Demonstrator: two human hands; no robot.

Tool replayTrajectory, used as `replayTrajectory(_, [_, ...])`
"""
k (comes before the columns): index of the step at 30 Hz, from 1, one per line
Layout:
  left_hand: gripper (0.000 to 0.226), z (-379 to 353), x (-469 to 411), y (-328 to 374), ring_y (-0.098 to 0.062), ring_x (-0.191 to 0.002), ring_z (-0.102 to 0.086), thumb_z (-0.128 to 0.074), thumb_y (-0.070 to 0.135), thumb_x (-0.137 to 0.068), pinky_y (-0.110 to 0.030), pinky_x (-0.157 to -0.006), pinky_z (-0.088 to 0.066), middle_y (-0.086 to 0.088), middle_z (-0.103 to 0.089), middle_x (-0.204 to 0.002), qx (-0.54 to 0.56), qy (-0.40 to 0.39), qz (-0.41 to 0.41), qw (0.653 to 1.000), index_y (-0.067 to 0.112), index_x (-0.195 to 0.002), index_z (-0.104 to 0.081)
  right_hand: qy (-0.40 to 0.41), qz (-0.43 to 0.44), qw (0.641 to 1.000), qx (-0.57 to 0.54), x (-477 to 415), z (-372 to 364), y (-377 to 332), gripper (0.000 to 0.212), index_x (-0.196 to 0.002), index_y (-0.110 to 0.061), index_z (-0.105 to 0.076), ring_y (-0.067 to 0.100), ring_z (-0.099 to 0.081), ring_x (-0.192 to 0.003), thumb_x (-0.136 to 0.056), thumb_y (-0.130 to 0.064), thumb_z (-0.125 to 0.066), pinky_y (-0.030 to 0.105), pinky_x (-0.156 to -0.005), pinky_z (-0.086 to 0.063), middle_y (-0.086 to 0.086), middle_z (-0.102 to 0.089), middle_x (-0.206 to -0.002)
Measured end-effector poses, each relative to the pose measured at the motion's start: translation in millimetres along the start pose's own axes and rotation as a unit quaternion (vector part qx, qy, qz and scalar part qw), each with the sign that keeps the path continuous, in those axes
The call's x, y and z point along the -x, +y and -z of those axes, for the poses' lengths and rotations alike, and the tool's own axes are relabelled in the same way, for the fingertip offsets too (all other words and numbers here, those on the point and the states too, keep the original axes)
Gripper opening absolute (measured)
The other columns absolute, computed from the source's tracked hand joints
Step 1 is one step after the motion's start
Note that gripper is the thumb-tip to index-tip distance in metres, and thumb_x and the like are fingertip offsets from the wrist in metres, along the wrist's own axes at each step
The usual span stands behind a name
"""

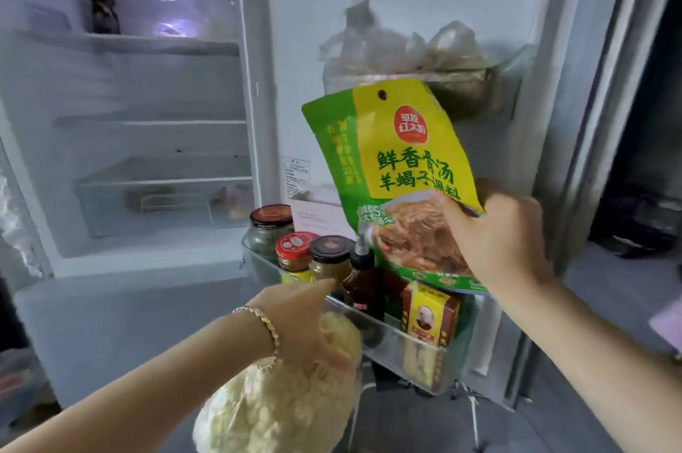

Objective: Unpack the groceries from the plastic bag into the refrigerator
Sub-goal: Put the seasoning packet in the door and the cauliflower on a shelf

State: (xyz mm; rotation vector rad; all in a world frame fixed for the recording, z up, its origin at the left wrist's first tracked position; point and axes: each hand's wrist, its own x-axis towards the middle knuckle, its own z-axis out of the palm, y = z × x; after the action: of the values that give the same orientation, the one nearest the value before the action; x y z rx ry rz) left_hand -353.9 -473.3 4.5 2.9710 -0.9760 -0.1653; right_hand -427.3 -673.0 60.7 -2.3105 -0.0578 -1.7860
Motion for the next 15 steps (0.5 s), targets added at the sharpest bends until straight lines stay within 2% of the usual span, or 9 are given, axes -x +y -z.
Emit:
replayTrajectory(3, [0.11,-7,-17,-14,-0.021,-0.126,-0.046,-0.065,0.072,-0.059,-0.032,-0.105,-0.04,0.0,-0.046,-0.139,0.001,-0.039,-0.029,0.999,0.023,-0.146,-0.019,-0.031,-0.097,0.994,-0.035,8,-25,-5,0.048,-0.043,-0.03,-0.037,0.007,-0.024,-0.036,-0.069,-0.021,-0.077,0.009,-0.043,-0.022,-0.019,-0.027,-0.04])
replayTrajectory(4, [0.11,-10,-22,-18,-0.021,-0.128,-0.044,-0.066,0.071,-0.06,-0.032,-0.106,-0.039,0.0,-0.044,-0.141,0.004,-0.051,-0.035,0.998,0.023,-0.146,-0.017,-0.032,-0.106,0.994,-0.023,11,-31,-7,0.051,-0.042,-0.031,-0.033,0.003,-0.02,-0.034,-0.07,-0.024,-0.075,0.01,-0.038,-0.021,-0.019,-0.025,-0.039])
replayTrajectory(5, [0.11,-14,-26,-21,-0.021,-0.129,-0.043,-0.066,0.07,-0.061,-0.031,-0.106,-0.038,0.0,-0.043,-0.142,0.008,-0.062,-0.04,0.997,0.023,-0.147,-0.015,-0.024,-0.112,0.993,-0.009,15,-38,-2,0.047,-0.04,-0.025,-0.039,0.002,-0.02,-0.033,-0.07,-0.025,-0.076,0.011,-0.038,-0.025,-0.01,-0.031,-0.034])
replayTrajectory(6, [0.111,-16,-29,-23,-0.021,-0.129,-0.043,-0.067,0.069,-0.062,-0.031,-0.105,-0.038,0.0,-0.042,-0.143,0.012,-0.069,-0.045,0.997,0.024,-0.147,-0.012,-0.013,-0.123,0.992,-0.005,18,-43,2,0.041,-0.041,-0.012,-0.052,0.003,-0.026,-0.033,-0.07,-0.024,-0.078,0.009,-0.039,-0.028,0.003,-0.045,-0.035])
replayTrajectory(7, [0.113,-19,-32,-24,-0.022,-0.128,-0.043,-0.067,0.069,-0.062,-0.031,-0.104,-0.038,-0.001,-0.042,-0.143,0.012,-0.071,-0.05,0.996,0.024,-0.148,-0.009,-0.016,-0.149,0.989,-0.014,18,-48,5,0.036,-0.048,-0.002,-0.061,0.008,-0.036,-0.036,-0.07,-0.023,-0.08,0.007,-0.041,-0.031,0.012,-0.059,-0.044])
replayTrajectory(8, [0.115,-22,-34,-25,-0.022,-0.128,-0.044,-0.068,0.069,-0.062,-0.031,-0.103,-0.039,-0.001,-0.041,-0.143,0.011,-0.07,-0.054,0.996,0.025,-0.148,-0.006,-0.031,-0.187,0.981,-0.034,17,-52,7,0.035,-0.058,0.004,-0.067,0.015,-0.049,-0.043,-0.071,-0.026,-0.08,0.019,-0.046,-0.043,0.018,-0.066,-0.056])
replayTrajectory(10, [0.119,-28,-36,-26,-0.023,-0.127,-0.046,-0.067,0.071,-0.061,-0.031,-0.102,-0.039,-0.001,-0.042,-0.143,0.005,-0.065,-0.058,0.996,0.026,-0.148,0.0,-0.048,-0.254,0.963,-0.069,20,-60,11,0.039,-0.072,0.003,-0.071,0.028,-0.063,-0.06,-0.072,-0.036,-0.077,0.037,-0.057,-0.051,0.018,-0.071,-0.069])
replayTrajectory(13, [0.124,-34,-35,-29,-0.023,-0.122,-0.049,-0.066,0.074,-0.058,-0.032,-0.1,-0.042,-0.002,-0.046,-0.139,0.009,-0.066,-0.054,0.996,0.028,-0.148,0.007,-0.028,-0.336,0.932,-0.135,20,-66,8,0.027,-0.078,-0.002,-0.072,0.019,-0.062,-0.064,-0.074,-0.029,-0.077,0.03,-0.062,-0.049,0.005,-0.069,-0.071])
replayTrajectory(15, [0.125,-36,-34,-30,-0.022,-0.123,-0.049,-0.066,0.074,-0.057,-0.032,-0.101,-0.042,-0.001,-0.047,-0.139,0.022,-0.07,-0.047,0.996,0.03,-0.147,0.009,-0.057,-0.354,0.923,-0.136,25,-68,5,0.025,-0.077,-0.004,-0.071,0.017,-0.061,-0.065,-0.075,-0.028,-0.076,0.027,-0.06,-0.045,0.0,-0.066,-0.071])
